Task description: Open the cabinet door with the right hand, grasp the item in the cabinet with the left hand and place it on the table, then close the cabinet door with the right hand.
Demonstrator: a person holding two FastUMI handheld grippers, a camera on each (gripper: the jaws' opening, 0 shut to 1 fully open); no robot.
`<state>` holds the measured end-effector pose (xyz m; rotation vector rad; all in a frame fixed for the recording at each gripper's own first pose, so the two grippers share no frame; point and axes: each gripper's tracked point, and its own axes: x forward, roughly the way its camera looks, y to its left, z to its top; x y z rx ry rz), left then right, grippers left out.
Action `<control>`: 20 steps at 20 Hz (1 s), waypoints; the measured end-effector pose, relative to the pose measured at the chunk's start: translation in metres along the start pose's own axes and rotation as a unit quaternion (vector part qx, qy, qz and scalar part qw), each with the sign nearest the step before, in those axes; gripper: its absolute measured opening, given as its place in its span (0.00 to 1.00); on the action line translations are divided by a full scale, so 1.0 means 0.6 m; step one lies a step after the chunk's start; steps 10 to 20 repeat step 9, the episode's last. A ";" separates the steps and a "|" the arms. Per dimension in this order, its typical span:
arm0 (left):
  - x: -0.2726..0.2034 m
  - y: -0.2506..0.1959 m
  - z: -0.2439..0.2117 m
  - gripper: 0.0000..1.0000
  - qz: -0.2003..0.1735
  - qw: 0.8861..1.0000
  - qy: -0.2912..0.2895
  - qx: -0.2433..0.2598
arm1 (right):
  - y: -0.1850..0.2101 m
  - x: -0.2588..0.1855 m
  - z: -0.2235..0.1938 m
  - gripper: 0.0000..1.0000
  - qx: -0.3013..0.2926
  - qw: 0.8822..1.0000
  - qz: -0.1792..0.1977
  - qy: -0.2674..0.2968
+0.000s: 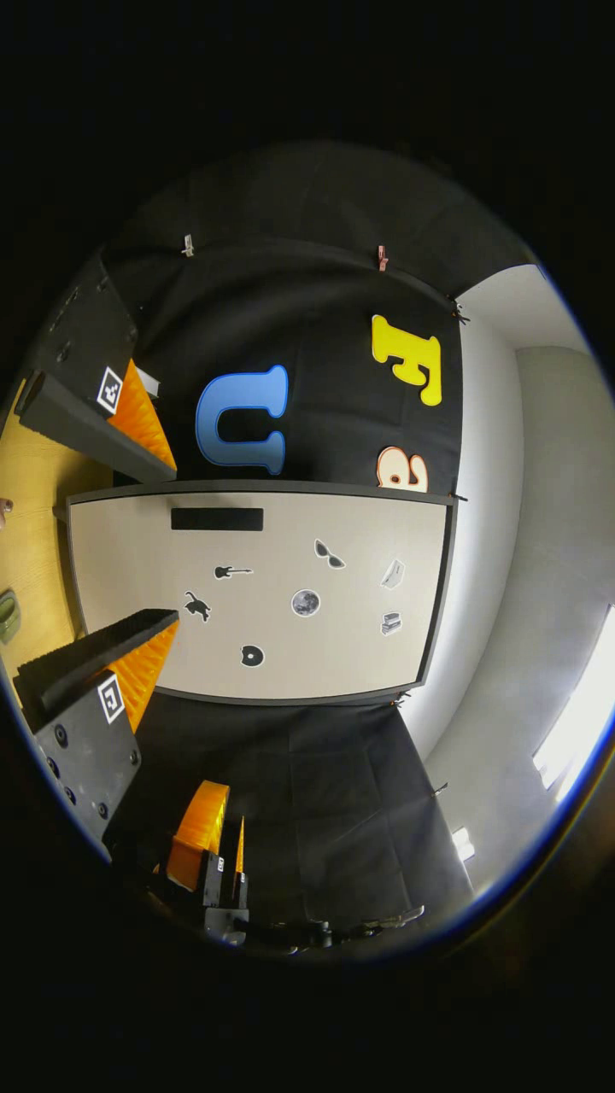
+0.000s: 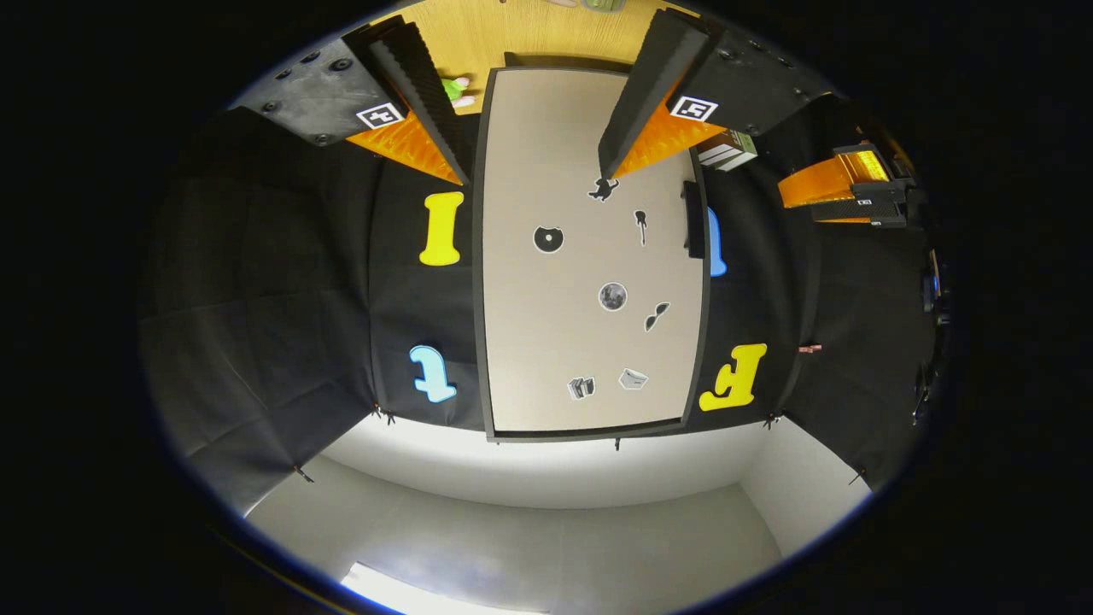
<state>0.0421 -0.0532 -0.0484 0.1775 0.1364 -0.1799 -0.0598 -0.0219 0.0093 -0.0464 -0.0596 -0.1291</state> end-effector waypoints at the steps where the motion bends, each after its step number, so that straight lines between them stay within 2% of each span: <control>1: 0.000 0.000 0.001 0.95 0.000 1.000 0.000 0.000 | 0.000 0.000 -0.001 0.97 0.000 1.000 0.000 0.000; 20: -0.002 0.001 -0.001 0.95 0.002 1.000 0.001 -0.003 | -0.001 -0.004 0.001 0.97 -0.001 1.000 -0.001 0.000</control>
